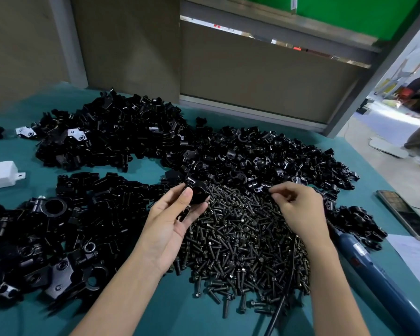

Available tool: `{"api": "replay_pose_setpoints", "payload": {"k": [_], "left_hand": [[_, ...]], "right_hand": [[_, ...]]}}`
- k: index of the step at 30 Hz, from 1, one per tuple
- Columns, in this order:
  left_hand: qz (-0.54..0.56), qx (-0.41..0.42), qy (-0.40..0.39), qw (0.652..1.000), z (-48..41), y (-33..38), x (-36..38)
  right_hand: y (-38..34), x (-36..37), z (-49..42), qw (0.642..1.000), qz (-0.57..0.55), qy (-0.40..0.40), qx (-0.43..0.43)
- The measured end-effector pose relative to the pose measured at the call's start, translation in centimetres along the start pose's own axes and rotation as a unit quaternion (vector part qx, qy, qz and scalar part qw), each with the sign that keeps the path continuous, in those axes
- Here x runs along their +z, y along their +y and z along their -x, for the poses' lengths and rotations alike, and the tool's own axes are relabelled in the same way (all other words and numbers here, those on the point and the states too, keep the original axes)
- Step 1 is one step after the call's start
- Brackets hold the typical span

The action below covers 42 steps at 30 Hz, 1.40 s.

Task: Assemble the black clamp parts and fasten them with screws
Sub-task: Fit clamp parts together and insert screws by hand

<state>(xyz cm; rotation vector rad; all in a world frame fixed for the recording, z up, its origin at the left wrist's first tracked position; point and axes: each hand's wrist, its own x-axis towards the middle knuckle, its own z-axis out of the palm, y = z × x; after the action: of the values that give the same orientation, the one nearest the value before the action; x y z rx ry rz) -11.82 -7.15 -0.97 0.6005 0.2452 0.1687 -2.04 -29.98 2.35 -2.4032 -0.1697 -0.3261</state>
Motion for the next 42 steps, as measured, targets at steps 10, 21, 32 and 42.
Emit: {"api": "replay_pose_setpoints", "payload": {"k": [10, 21, 32, 42], "left_hand": [[-0.007, 0.001, 0.013, 1.000, 0.0, 0.2, 0.0], [-0.011, 0.009, -0.008, 1.000, -0.1, 0.3, -0.1], [-0.011, 0.001, -0.025, 1.000, 0.1, 0.4, 0.4], [0.012, -0.007, 0.006, 1.000, 0.0, 0.6, 0.1]], "right_hand": [[-3.4, 2.3, -1.9, 0.960, 0.261, -0.097, -0.021], [-3.7, 1.9, -1.8, 0.978, 0.180, -0.094, -0.056], [-8.4, 3.8, 2.1, 0.953, -0.142, -0.119, -0.239], [-2.6, 2.1, 0.6, 0.992, 0.118, -0.010, -0.045]]}}
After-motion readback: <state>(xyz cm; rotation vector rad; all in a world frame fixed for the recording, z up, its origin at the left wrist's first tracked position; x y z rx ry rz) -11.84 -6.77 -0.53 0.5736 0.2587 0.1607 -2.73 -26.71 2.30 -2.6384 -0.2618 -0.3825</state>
